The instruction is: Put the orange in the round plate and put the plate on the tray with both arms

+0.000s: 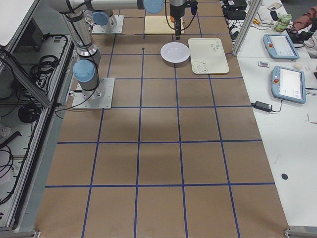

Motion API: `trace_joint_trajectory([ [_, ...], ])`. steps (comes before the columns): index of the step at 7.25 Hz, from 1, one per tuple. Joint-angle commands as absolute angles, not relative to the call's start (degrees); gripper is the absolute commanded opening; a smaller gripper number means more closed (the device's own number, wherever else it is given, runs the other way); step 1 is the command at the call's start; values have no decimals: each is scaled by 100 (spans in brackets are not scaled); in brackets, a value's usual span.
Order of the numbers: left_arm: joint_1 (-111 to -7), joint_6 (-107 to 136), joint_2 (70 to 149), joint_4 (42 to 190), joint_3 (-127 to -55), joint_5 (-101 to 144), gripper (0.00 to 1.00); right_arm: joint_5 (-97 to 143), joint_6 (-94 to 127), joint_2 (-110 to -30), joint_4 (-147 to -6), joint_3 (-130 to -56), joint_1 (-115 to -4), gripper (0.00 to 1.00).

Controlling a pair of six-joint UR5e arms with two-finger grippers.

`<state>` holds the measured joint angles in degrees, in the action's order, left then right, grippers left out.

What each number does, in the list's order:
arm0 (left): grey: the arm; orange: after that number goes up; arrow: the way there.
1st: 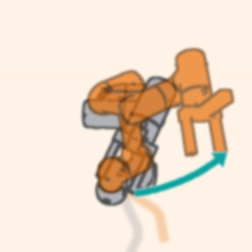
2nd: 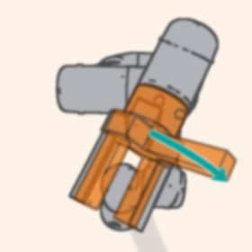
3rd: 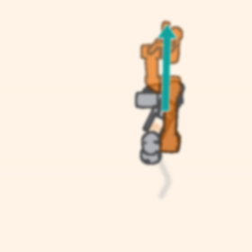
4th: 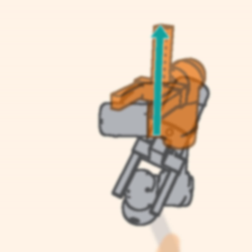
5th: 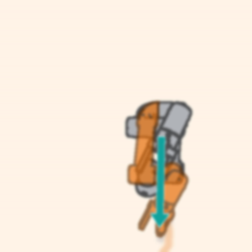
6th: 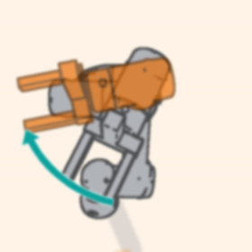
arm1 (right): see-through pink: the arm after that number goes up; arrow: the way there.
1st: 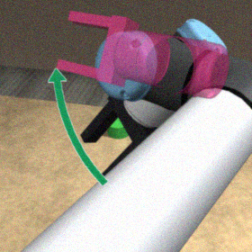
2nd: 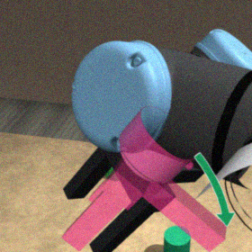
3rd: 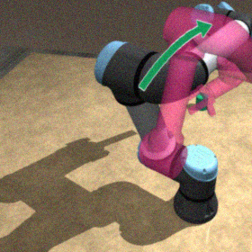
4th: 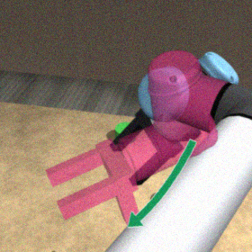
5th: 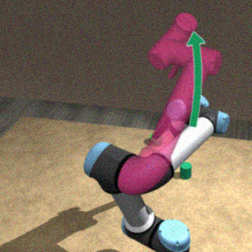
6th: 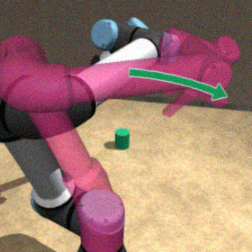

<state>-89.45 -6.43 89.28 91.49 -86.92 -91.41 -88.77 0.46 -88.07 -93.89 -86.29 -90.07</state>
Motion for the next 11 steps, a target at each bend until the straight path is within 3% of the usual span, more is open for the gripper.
trace_joint_trajectory([
  [1, -8930, -650, 8921, 9149, -8692, -9141, 100, -8877, 44, -8807, -9413, -8622, -8965, 100],
  [7, -8877, -712, 8956, 9123, -8649, -9184, 100, -8877, 26, -8807, -9404, -8631, -8947, 100],
  [11, -8534, -650, 9743, 8827, -8701, -9281, 100, -8877, 26, -8807, -9404, -8631, -8947, 100],
])
